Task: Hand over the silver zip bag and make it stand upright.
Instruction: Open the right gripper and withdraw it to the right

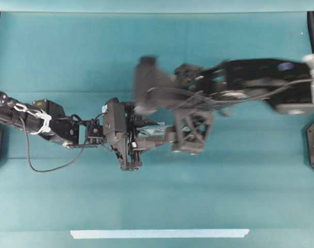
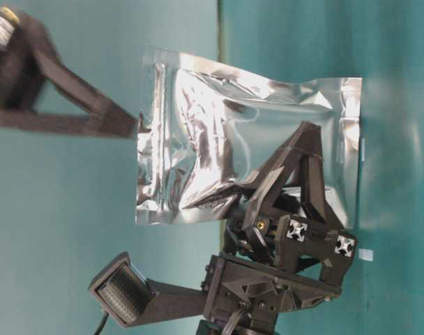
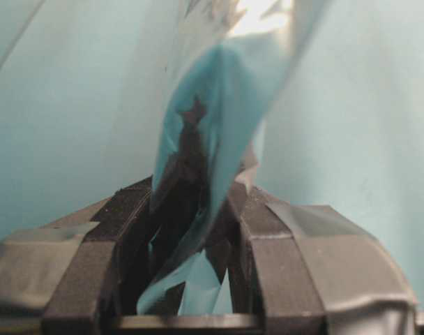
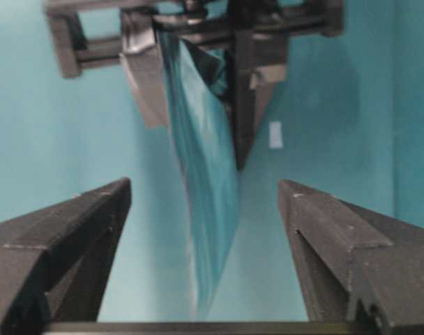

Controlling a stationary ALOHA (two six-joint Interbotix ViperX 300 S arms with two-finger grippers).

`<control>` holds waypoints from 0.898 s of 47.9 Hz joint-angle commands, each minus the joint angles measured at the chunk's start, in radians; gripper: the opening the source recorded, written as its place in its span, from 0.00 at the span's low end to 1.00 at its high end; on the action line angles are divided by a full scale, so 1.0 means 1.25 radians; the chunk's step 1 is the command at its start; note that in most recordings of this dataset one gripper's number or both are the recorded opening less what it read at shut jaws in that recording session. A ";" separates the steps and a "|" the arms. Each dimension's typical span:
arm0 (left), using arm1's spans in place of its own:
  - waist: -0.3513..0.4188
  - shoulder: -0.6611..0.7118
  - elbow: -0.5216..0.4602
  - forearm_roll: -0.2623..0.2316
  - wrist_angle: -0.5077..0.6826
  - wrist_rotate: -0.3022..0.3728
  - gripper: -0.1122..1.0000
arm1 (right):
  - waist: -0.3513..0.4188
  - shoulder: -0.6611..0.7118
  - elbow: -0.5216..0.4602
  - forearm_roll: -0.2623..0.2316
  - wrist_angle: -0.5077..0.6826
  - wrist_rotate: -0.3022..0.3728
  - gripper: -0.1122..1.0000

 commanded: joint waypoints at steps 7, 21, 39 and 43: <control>-0.006 -0.009 -0.001 0.001 0.001 -0.001 0.36 | 0.002 -0.131 0.106 -0.001 -0.083 0.015 0.89; -0.006 -0.009 0.000 0.001 0.001 -0.001 0.36 | 0.004 -0.193 0.172 0.000 -0.177 0.016 0.88; -0.005 -0.010 0.002 0.001 0.005 -0.001 0.36 | 0.006 -0.202 0.182 -0.001 -0.175 0.016 0.88; -0.005 -0.010 0.004 0.001 0.005 -0.001 0.36 | 0.006 -0.205 0.184 -0.001 -0.175 0.016 0.88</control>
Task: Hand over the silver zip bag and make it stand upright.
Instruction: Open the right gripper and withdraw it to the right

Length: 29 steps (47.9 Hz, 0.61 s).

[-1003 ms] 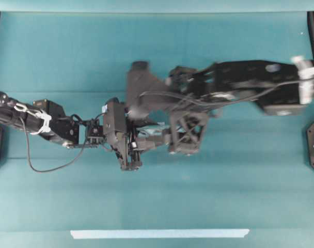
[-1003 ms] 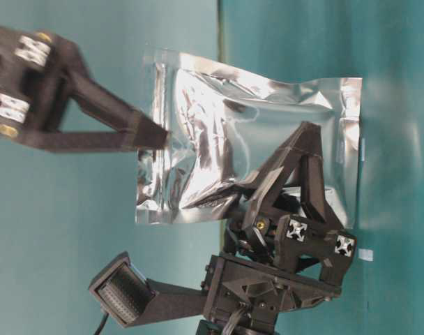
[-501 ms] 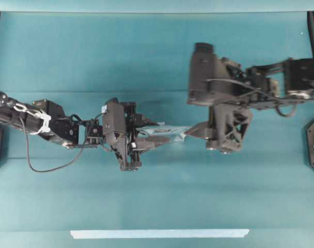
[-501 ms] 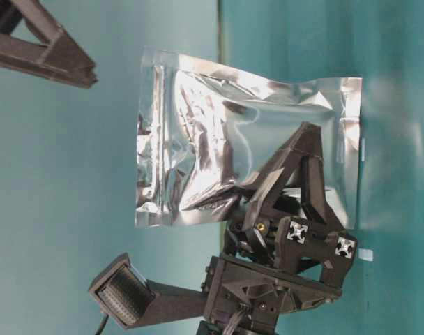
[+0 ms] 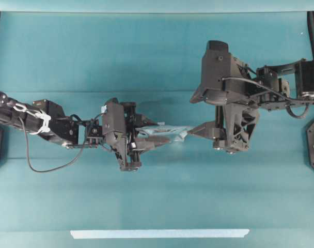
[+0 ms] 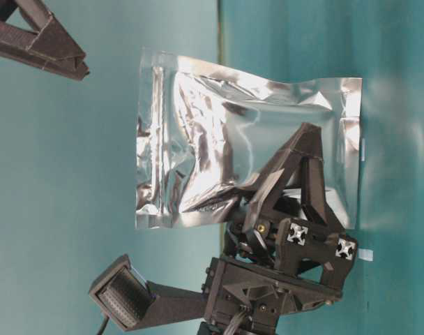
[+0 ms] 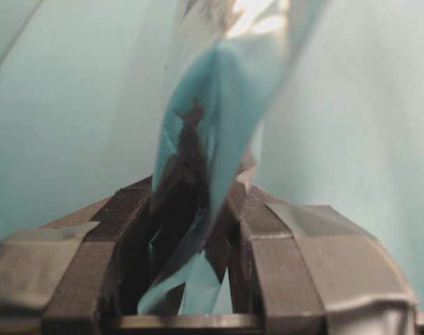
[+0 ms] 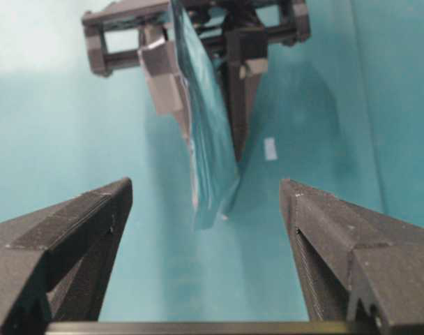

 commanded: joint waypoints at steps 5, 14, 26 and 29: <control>-0.005 -0.009 0.000 0.001 0.002 -0.001 0.36 | 0.002 -0.022 -0.004 -0.001 -0.006 0.007 0.88; -0.004 -0.011 0.000 0.001 0.000 -0.001 0.36 | 0.002 -0.025 0.000 0.000 -0.007 0.007 0.88; -0.004 -0.013 0.001 0.001 0.012 -0.001 0.36 | 0.002 -0.036 0.012 0.000 -0.011 0.007 0.88; -0.004 -0.017 0.002 0.001 0.023 -0.001 0.36 | 0.002 -0.039 0.017 0.000 -0.012 0.007 0.88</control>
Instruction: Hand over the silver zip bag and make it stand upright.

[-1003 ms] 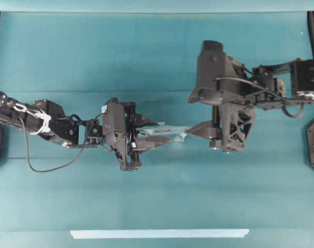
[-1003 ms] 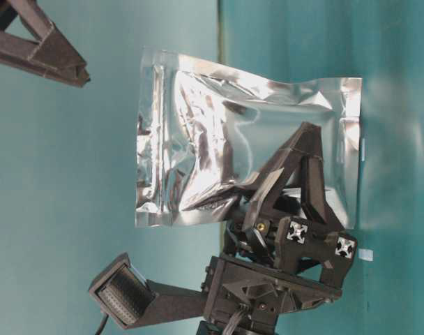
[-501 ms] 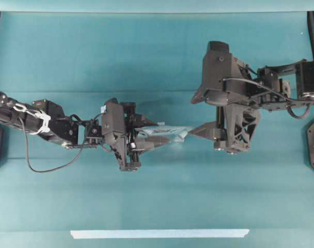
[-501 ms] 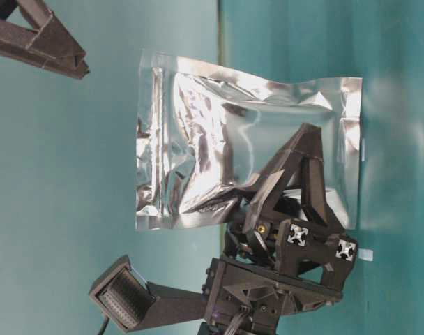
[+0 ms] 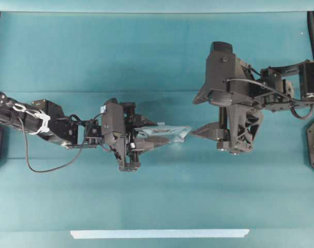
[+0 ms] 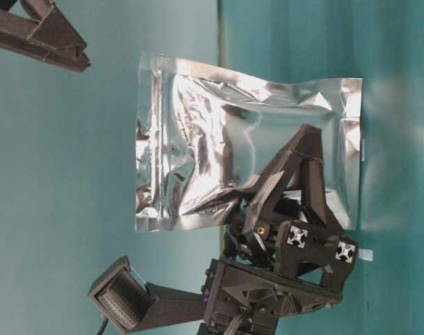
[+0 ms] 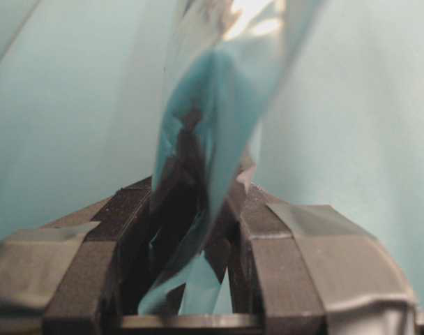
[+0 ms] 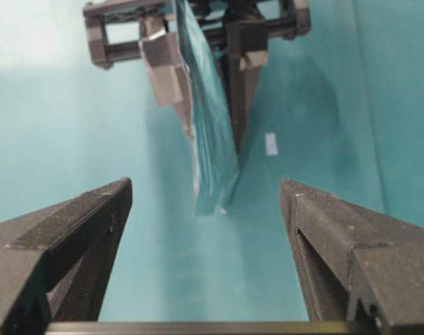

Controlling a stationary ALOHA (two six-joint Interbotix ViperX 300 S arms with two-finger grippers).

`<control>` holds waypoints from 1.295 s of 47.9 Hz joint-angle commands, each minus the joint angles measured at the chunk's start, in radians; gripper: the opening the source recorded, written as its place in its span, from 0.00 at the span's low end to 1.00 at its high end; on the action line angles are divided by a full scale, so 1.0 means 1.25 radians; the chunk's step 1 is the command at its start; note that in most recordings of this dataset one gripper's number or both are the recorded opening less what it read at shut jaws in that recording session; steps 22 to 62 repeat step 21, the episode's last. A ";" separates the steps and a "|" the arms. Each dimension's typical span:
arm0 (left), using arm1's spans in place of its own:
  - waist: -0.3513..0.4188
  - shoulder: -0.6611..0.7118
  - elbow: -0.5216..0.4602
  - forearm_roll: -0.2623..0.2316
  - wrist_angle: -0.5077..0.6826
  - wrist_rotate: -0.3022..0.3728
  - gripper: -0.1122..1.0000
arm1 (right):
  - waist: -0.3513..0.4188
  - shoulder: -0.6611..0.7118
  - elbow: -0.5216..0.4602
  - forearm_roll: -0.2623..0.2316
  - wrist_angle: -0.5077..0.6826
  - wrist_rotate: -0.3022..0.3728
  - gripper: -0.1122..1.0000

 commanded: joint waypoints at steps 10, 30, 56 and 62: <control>-0.004 -0.018 -0.004 0.001 0.015 0.001 0.36 | 0.002 -0.025 0.000 -0.001 -0.009 0.007 0.88; -0.002 -0.018 0.000 0.001 0.017 0.001 0.36 | 0.002 -0.025 0.000 0.000 -0.010 0.007 0.88; -0.002 -0.018 0.000 0.001 0.017 0.001 0.36 | 0.002 -0.025 0.000 0.000 -0.010 0.007 0.88; -0.002 -0.018 0.000 0.001 0.017 0.001 0.36 | 0.002 -0.025 0.000 0.000 -0.010 0.007 0.88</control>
